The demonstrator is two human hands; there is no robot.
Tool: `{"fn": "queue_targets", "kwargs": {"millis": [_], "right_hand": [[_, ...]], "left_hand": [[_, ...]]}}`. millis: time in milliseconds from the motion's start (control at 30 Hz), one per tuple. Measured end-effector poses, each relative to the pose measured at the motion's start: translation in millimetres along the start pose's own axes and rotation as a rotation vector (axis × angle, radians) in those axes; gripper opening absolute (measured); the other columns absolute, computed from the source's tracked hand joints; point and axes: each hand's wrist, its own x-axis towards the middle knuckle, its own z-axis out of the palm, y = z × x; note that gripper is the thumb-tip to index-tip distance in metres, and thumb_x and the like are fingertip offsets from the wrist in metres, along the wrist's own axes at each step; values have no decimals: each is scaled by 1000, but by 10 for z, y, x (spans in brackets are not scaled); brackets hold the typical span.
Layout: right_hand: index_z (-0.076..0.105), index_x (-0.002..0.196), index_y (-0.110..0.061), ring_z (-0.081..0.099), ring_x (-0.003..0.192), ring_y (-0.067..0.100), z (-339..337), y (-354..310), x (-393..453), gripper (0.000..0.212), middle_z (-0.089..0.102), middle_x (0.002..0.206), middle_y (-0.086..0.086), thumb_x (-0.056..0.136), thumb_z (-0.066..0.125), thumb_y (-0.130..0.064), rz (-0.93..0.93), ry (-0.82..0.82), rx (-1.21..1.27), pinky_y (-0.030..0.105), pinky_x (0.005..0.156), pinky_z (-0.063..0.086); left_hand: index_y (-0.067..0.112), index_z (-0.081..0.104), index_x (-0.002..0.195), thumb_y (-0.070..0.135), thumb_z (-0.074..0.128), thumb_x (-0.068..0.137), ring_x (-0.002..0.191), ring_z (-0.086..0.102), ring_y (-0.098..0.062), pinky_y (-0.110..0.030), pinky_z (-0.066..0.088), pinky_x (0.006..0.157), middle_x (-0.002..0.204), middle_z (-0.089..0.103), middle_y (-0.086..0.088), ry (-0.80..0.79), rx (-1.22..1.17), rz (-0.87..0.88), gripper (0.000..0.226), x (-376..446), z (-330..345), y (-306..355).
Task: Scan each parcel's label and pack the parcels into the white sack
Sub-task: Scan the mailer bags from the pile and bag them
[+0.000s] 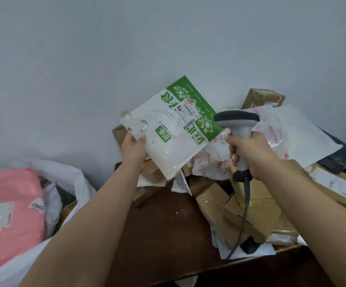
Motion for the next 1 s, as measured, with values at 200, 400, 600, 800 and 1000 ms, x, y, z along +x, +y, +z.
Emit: {"fn": "queue_targets", "kwargs": {"millis": [200, 400, 600, 800, 1000], "right_hand": [[54, 76, -7, 41, 37, 14, 642, 16, -363, 19, 47, 52, 5, 91, 65, -8, -117, -296, -219, 24, 38, 39], [54, 76, -5, 39, 40, 19, 1037, 53, -564, 19, 47, 48, 3, 90, 67, -9, -205, -428, -276, 28, 42, 38], [54, 76, -4, 40, 39, 17, 1277, 70, -739, 20, 45, 48, 3, 91, 66, -10, -232, -480, -328, 27, 40, 38], [60, 85, 3, 39, 40, 20, 1430, 95, -844, 17, 44, 47, 5, 91, 66, -11, -250, -480, -352, 26, 39, 37], [59, 84, 1, 41, 35, 14, 1533, 94, -928, 14, 47, 48, 5, 89, 67, -9, -291, -486, -398, 26, 40, 39]], "left_hand": [[25, 58, 88, 6, 55, 96, 86, 65, -23, -45, 57, 81, 89, 68, 2, 148, 99, 113, 21, 30, -953, 308], [24, 58, 83, 9, 57, 95, 81, 62, -24, -44, 55, 79, 82, 66, 0, 248, 184, 148, 19, -15, -1691, 481], [26, 59, 79, 11, 60, 91, 89, 65, -24, -53, 55, 87, 92, 68, -1, 307, 253, 139, 19, -119, -2201, 561], [36, 60, 66, 25, 59, 75, 89, 65, -30, -56, 54, 88, 102, 69, -18, 335, 278, 147, 15, -97, -2532, 599], [25, 55, 74, 14, 59, 90, 80, 56, -24, -37, 51, 67, 91, 63, -16, 345, 260, 161, 20, -175, -2666, 687]]}}
